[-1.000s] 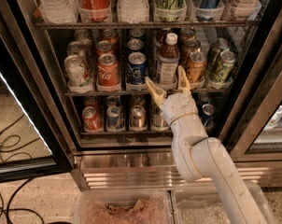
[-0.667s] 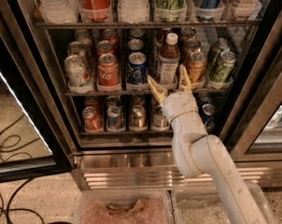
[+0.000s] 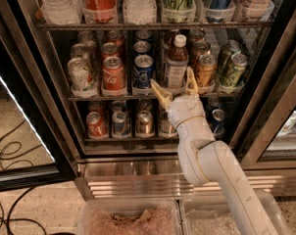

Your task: Pick blue plastic bottle from middle shelf of fridge

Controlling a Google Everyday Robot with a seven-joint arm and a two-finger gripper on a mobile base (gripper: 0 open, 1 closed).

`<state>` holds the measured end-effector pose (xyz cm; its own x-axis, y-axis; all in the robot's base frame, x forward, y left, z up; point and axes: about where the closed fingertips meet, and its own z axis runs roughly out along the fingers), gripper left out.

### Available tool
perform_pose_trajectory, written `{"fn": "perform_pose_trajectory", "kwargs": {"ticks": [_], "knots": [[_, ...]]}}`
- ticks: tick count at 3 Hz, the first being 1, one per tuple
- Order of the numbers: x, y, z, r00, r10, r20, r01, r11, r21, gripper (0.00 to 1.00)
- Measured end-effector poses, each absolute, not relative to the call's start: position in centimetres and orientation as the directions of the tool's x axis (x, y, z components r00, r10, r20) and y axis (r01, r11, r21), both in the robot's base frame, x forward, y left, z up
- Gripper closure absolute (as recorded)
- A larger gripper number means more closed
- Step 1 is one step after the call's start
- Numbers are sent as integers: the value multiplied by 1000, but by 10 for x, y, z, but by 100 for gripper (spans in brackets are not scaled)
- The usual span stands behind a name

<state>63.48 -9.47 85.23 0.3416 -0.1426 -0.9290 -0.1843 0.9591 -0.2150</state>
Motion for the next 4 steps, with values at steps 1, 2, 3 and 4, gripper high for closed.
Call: {"fn": "perform_pose_trajectory", "kwargs": {"ticks": [1, 2, 3, 4], "knots": [[643, -90, 856, 360, -137, -923, -185, 959, -215, 28], [653, -86, 858, 376, -134, -917, -182, 960, -214, 27], [662, -88, 859, 383, -139, -913, -162, 963, -215, 26], [665, -93, 856, 372, -134, -919, -131, 972, -195, 24]]}}
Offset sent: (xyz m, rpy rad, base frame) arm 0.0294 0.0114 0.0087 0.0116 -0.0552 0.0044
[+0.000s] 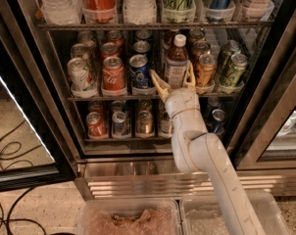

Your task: Pick blue plastic bottle from middle shelf of fridge

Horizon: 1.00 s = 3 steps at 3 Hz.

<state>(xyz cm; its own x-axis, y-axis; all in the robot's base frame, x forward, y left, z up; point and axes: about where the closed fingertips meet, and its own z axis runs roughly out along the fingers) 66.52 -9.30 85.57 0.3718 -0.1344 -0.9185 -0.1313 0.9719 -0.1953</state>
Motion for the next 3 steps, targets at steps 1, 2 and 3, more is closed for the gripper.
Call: {"fn": "perform_pose_trajectory", "kwargs": {"ticks": [1, 2, 3], "knots": [[665, -93, 856, 371, -134, -919, -130, 972, -195, 31], [665, -93, 856, 371, -134, -919, -130, 972, -195, 35], [665, -93, 856, 371, -134, -919, -130, 972, -195, 36]]}}
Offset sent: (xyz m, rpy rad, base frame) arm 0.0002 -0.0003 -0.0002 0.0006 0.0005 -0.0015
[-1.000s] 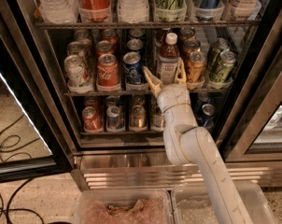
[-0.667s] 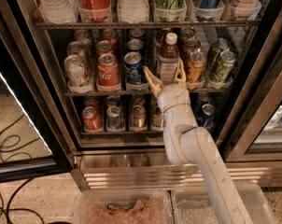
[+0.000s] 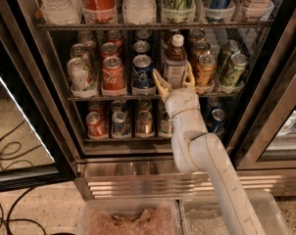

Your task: Pick blue plastic bottle from middle shelf of fridge

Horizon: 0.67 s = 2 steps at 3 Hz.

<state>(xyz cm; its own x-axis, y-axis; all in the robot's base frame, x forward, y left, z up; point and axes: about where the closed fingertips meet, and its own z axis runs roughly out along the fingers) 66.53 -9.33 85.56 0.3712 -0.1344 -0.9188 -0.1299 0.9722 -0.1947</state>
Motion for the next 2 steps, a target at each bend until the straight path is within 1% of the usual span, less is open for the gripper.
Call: {"fn": "perform_pose_trajectory", "kwargs": {"ticks": [1, 2], "knots": [[665, -93, 856, 371, -134, -919, -130, 972, -195, 55], [665, -93, 856, 371, -134, -919, -130, 972, -195, 79]]}}
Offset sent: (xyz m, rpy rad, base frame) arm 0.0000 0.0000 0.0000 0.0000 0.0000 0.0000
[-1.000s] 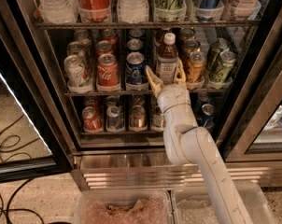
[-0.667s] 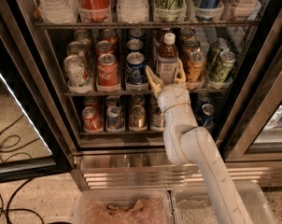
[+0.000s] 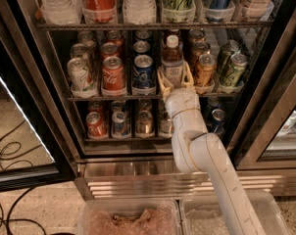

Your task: Pick blue plastic bottle from middle shelf of fridge

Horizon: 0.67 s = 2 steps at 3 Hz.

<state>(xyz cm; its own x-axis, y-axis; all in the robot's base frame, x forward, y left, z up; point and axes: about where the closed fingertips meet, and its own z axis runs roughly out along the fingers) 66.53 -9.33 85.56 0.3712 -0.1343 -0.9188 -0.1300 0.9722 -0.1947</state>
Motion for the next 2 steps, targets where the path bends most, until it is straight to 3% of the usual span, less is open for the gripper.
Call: {"fn": "perform_pose_trajectory", "kwargs": {"ticks": [1, 2], "knots": [[665, -93, 856, 371, -134, -919, -130, 972, -194, 99], [665, -93, 858, 377, -127, -918, -130, 973, -188, 100]]}}
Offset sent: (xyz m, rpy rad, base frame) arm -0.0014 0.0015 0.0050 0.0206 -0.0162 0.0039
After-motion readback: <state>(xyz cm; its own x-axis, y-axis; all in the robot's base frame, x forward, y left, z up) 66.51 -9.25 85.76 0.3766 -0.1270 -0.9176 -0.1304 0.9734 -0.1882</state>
